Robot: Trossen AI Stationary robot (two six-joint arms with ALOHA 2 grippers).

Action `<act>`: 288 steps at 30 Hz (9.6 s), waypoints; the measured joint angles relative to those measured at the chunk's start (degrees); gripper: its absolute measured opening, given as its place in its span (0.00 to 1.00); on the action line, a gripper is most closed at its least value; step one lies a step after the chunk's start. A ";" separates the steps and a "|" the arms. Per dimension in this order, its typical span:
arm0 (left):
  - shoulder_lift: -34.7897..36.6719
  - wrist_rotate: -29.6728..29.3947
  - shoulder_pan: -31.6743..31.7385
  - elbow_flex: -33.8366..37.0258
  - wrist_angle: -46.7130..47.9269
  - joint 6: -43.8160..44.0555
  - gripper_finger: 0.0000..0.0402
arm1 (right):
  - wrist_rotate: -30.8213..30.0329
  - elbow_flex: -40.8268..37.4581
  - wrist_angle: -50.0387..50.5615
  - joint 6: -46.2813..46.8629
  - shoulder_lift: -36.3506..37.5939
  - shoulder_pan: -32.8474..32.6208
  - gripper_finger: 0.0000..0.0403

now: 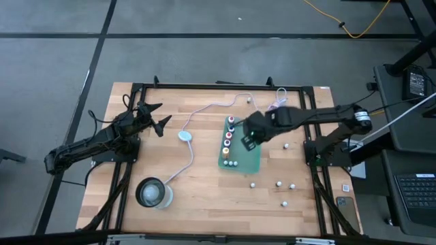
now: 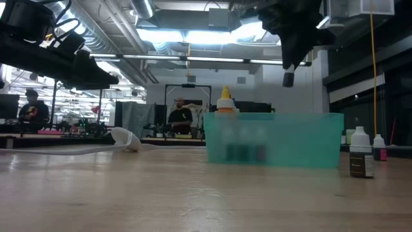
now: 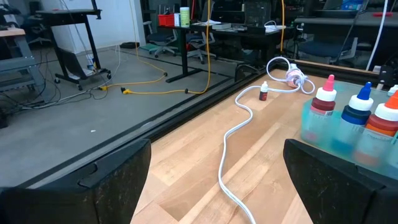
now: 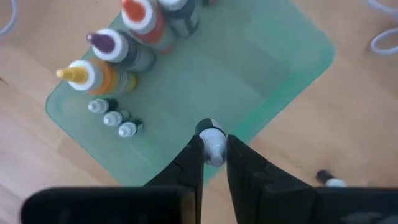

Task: Pick & Place food coloring
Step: Put the small black food coloring bottle into the green bin, then put the small red food coloring bottle into the green bin

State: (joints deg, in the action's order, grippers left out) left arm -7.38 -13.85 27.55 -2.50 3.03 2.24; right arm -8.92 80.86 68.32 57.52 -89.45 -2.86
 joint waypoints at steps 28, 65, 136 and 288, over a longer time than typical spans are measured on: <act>-0.01 0.01 -0.01 0.01 0.00 0.00 0.90 | -6.96 -0.09 -12.07 19.82 -20.22 -14.23 0.13; -0.01 0.01 -0.01 0.01 0.00 0.00 0.90 | -3.98 -0.09 -15.90 15.67 -23.52 -14.94 0.24; -0.01 0.01 -0.02 0.00 0.00 0.00 0.90 | -3.80 13.96 -11.19 -26.03 -18.29 40.07 0.67; -0.01 0.00 -0.02 0.00 0.00 0.00 0.90 | -3.02 -7.41 -19.10 -8.35 -16.79 -16.90 0.13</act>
State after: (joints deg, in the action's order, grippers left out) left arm -7.39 -13.85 27.53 -2.50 3.03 2.24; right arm -11.94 73.45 49.22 49.16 -106.24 -19.77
